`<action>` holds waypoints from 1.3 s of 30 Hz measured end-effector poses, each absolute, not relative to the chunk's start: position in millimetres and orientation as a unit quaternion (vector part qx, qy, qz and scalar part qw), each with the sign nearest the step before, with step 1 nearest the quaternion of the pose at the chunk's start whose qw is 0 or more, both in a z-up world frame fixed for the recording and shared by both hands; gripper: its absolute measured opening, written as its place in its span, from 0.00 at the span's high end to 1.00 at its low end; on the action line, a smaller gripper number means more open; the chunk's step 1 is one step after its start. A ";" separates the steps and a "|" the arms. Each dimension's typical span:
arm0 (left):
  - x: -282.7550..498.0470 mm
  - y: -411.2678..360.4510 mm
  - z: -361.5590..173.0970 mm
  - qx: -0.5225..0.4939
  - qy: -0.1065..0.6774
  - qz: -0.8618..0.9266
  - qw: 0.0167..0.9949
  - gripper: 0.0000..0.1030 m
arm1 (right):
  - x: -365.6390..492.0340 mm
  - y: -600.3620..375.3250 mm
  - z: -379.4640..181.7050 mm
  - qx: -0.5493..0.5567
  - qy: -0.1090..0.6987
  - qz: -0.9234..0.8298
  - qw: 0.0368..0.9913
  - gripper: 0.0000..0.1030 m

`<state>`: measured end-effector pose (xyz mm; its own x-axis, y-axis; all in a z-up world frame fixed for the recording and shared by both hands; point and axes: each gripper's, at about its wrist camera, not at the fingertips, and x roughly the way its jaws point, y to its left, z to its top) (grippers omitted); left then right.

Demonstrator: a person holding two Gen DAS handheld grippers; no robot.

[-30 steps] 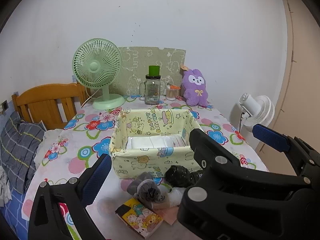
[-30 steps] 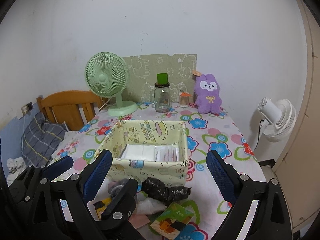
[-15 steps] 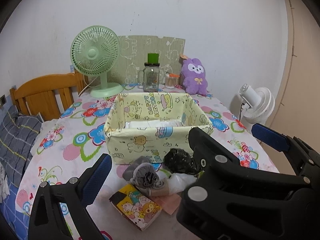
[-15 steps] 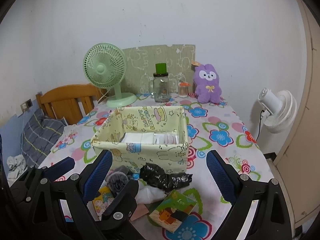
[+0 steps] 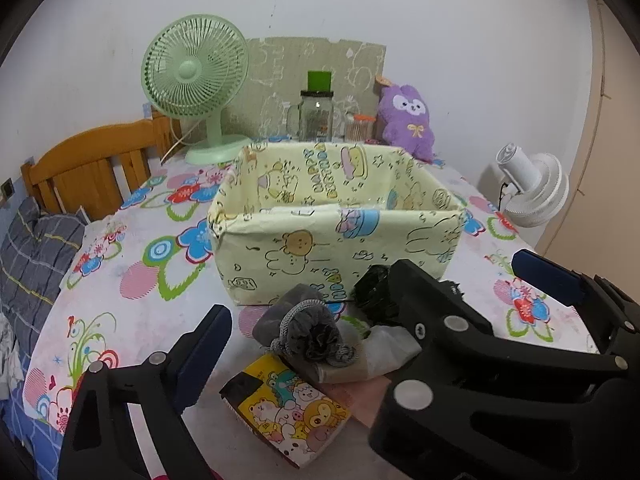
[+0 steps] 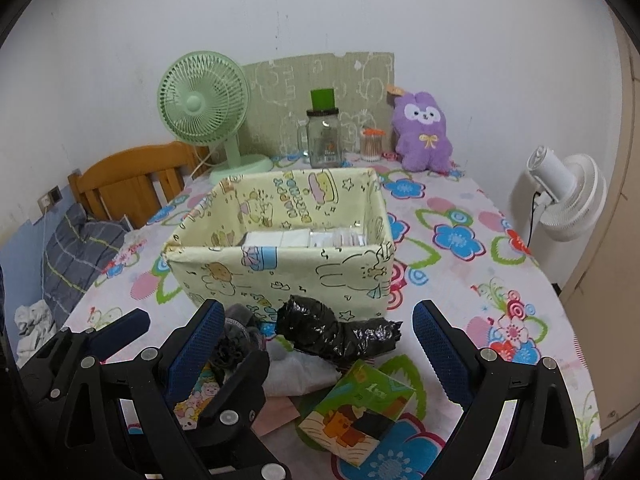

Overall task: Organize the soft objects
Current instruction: 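Grasp the gray knit hat with the left tool while the right tool grasps the black plastic bag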

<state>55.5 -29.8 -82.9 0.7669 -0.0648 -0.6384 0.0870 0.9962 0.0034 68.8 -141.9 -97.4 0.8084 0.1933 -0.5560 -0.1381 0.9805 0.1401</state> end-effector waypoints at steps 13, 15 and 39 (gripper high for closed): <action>75.9 -20.4 -100.0 0.011 0.369 -0.020 0.929 0.16 | 94.4 -139.6 -119.9 0.056 0.330 0.079 0.939 0.07; 78.3 -18.5 -102.7 0.010 0.373 -0.017 0.928 0.16 | 97.0 -138.4 -121.8 0.055 0.333 0.079 0.938 0.08; 103.7 -10.5 -131.0 -0.002 0.410 -0.019 0.912 0.29 | 125.4 -128.3 -149.5 0.054 0.369 0.059 0.926 0.24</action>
